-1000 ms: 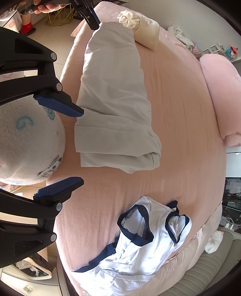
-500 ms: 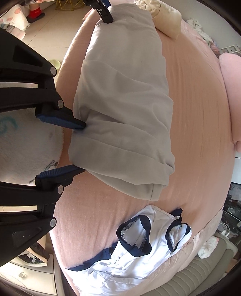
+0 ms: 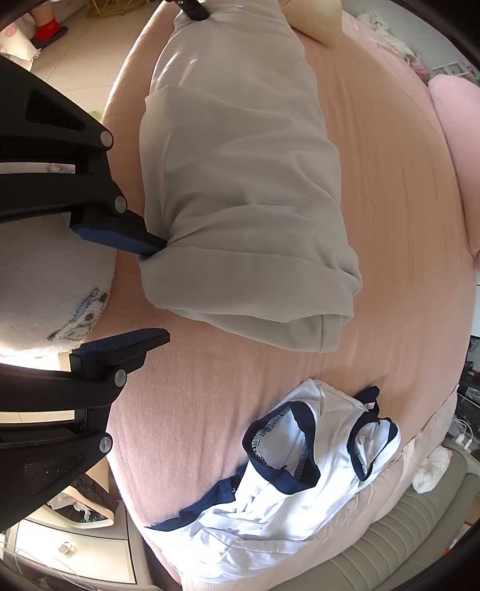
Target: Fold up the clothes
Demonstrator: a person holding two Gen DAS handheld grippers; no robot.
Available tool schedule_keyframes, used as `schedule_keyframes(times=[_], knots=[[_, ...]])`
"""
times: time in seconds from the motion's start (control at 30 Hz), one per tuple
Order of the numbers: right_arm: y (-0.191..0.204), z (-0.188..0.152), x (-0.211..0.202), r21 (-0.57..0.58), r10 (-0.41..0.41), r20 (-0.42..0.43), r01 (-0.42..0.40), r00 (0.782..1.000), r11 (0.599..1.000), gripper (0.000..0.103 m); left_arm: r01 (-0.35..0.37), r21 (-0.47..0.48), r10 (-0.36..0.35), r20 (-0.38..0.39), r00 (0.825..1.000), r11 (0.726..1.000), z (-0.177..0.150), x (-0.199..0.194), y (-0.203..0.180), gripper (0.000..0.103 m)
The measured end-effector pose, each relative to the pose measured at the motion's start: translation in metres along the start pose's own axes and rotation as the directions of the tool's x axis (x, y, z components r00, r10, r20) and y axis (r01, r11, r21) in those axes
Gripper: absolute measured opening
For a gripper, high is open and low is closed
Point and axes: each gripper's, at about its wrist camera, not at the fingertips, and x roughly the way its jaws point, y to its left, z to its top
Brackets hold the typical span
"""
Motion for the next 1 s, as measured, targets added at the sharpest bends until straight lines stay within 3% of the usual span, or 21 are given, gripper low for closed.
schedule_keyframes(times=[0.1, 0.17, 0.27, 0.3, 0.5, 0.67, 1.0], knots=[[-0.011, 0.000, -0.007, 0.053, 0.105, -0.041, -0.102, 0.994, 0.993, 0.042, 0.108, -0.068, -0.110, -0.027, 0.994, 0.992, 0.002, -0.013, 0.011, 0.056], [-0.017, 0.002, -0.018, 0.077, 0.155, -0.033, -0.152, 0.987, 0.985, 0.044, 0.187, -0.144, -0.192, -0.018, 0.981, 0.972, 0.006, -0.025, 0.022, 0.056], [-0.026, 0.007, -0.035, 0.125, 0.219, -0.003, -0.217, 0.976, 0.968, 0.067, 0.275, -0.260, -0.280, 0.019, 0.960, 0.926, 0.014, -0.042, 0.042, 0.063], [-0.028, 0.010, -0.041, 0.142, 0.232, 0.014, -0.231, 0.973, 0.963, 0.070, 0.283, -0.284, -0.286, 0.032, 0.958, 0.916, 0.017, -0.045, 0.045, 0.066], [-0.016, 0.028, -0.049, 0.087, 0.195, 0.018, -0.196, 0.981, 0.977, 0.070, 0.272, -0.318, -0.285, 0.006, 0.959, 0.908, 0.037, -0.027, 0.064, 0.067], [-0.006, 0.035, -0.047, 0.049, 0.199, 0.012, -0.199, 0.980, 0.979, 0.070, 0.297, -0.349, -0.329, -0.035, 0.944, 0.889, 0.052, -0.004, 0.045, 0.067], [0.018, 0.058, -0.029, 0.012, 0.224, -0.002, -0.223, 0.975, 0.975, 0.070, 0.206, -0.327, -0.248, -0.093, 0.964, 0.922, 0.063, 0.026, 0.022, 0.067]])
